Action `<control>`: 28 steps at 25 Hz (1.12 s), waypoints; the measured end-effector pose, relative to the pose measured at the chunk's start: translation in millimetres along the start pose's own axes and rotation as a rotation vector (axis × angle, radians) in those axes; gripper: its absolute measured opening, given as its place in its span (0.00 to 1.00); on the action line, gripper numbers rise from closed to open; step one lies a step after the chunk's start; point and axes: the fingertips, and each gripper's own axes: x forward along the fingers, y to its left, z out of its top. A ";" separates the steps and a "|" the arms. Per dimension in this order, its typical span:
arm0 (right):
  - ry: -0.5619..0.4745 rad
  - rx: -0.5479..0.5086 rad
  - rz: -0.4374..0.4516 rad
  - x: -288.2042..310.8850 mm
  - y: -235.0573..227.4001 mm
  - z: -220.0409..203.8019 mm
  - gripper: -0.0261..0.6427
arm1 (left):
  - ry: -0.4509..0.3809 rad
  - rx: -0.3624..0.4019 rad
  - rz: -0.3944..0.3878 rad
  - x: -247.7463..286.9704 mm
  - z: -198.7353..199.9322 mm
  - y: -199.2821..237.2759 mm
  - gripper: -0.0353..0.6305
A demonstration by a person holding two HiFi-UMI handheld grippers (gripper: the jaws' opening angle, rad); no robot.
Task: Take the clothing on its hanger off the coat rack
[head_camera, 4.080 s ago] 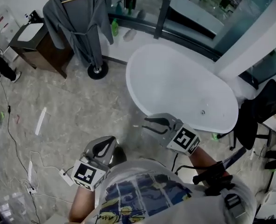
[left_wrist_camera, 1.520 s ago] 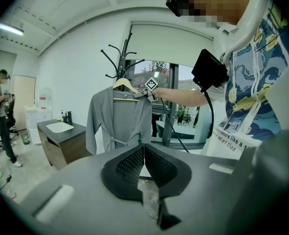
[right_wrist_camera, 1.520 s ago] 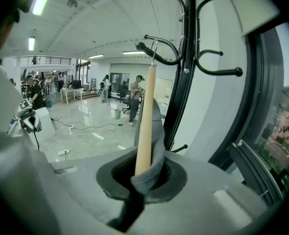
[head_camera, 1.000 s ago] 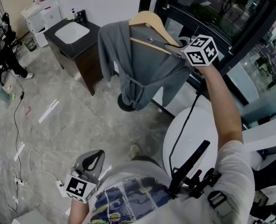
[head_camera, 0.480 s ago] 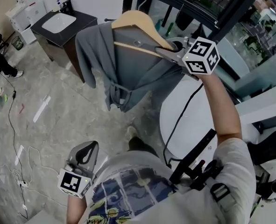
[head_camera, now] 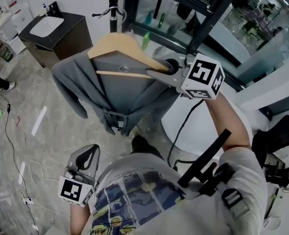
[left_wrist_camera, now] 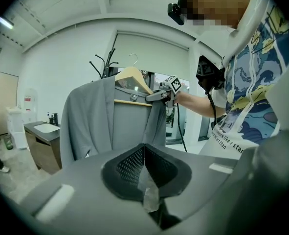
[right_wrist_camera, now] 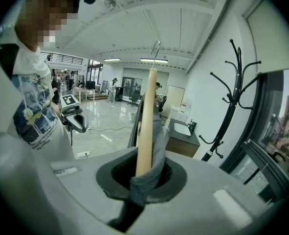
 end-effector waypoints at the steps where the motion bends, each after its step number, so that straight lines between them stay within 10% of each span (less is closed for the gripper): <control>1: -0.002 -0.003 0.003 -1.8 7.4 0.0 0.05 | -0.001 0.005 -0.004 -0.3 1.0 -1.7 0.06; 28: 0.022 -0.044 0.012 -1.7 112.5 -7.4 0.05 | -0.014 0.015 -0.038 -12.5 -6.7 -8.3 0.06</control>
